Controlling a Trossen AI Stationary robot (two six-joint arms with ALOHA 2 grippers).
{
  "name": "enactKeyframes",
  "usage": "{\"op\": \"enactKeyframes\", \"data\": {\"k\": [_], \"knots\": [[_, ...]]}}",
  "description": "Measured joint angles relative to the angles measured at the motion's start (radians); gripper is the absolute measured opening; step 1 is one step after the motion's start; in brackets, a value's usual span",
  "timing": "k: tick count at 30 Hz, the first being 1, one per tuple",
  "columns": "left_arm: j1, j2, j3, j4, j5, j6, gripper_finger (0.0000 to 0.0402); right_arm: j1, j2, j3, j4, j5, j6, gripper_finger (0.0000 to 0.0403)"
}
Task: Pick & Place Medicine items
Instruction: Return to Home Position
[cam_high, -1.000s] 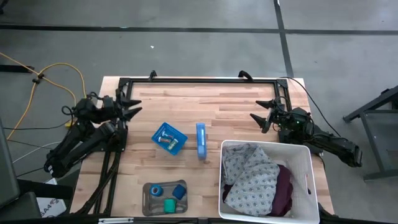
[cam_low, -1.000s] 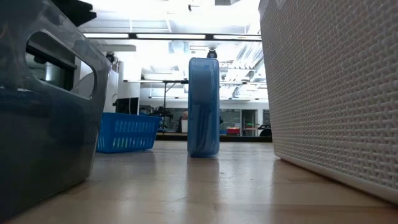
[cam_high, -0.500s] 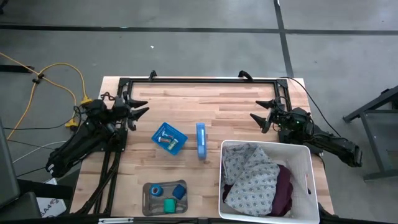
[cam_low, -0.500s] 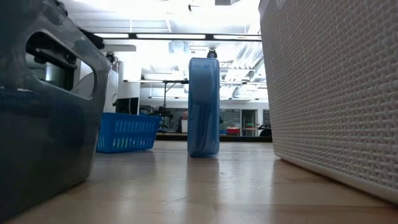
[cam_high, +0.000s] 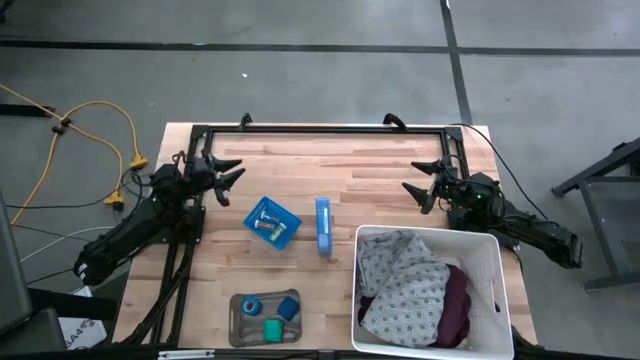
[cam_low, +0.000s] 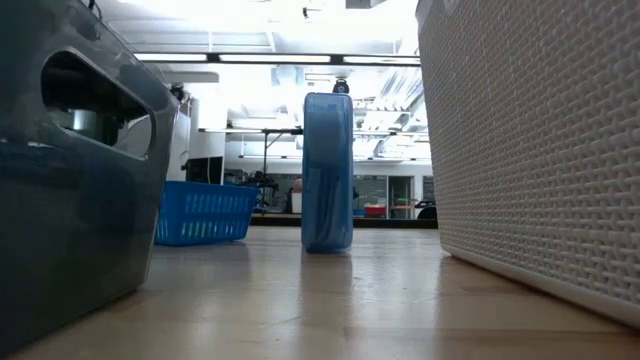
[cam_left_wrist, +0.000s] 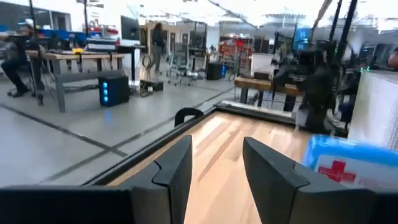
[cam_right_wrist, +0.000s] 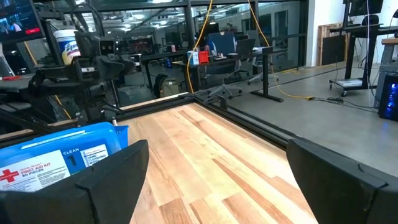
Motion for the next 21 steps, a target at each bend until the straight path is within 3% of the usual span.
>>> {"op": "enactKeyframes", "data": {"k": [5, 21], "knots": [[0.000, -0.001, -0.025, 0.074, -0.011, 0.004, 0.0136, 0.000, 0.000, 0.000, 0.000, 0.000, 0.000, 0.0369], [0.000, 0.000, -0.035, -0.032, -0.019, -0.022, 0.0136, 0.000, 0.000, 0.000, 0.000, 0.000, 0.000, 0.0369]]}}
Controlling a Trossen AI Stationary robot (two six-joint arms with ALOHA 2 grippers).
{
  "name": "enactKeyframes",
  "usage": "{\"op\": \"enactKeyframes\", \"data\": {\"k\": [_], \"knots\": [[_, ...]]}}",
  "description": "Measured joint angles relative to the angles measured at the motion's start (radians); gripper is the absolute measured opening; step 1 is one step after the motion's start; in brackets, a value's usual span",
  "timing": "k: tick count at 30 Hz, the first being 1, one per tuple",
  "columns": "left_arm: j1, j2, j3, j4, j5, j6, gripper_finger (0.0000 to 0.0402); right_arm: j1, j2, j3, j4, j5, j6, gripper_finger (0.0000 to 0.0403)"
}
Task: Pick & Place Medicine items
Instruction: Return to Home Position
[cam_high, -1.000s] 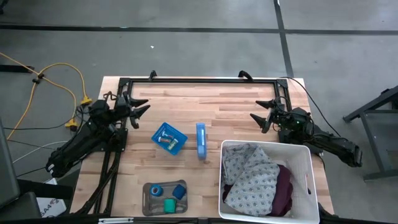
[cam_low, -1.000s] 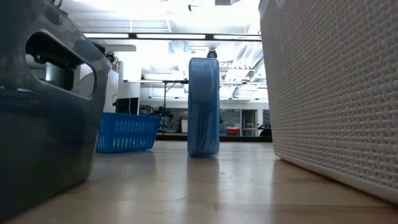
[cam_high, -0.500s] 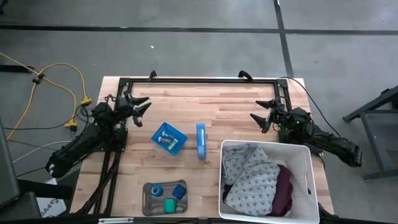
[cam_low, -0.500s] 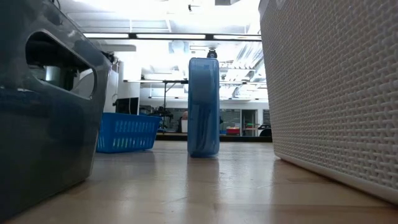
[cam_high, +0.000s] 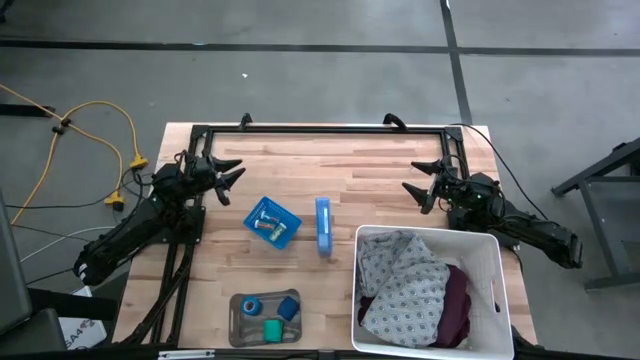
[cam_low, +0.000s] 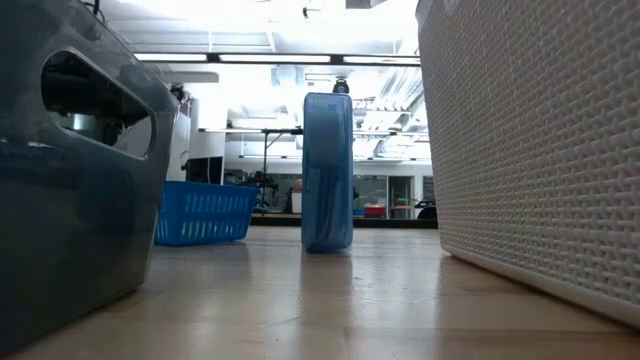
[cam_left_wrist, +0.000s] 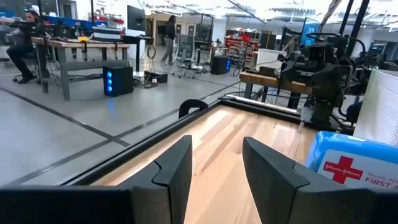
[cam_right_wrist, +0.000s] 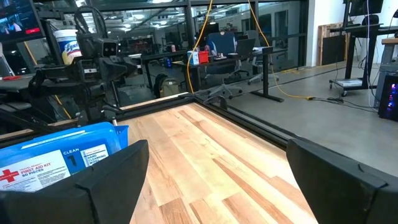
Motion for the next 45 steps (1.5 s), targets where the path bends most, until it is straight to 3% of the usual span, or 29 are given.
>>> {"op": "enactKeyframes", "data": {"k": [45], "knots": [[0.000, 0.000, -0.002, 0.007, 0.002, -0.052, 0.0136, 0.000, 0.000, 0.000, 0.000, 0.000, 0.000, 0.0369]]}}
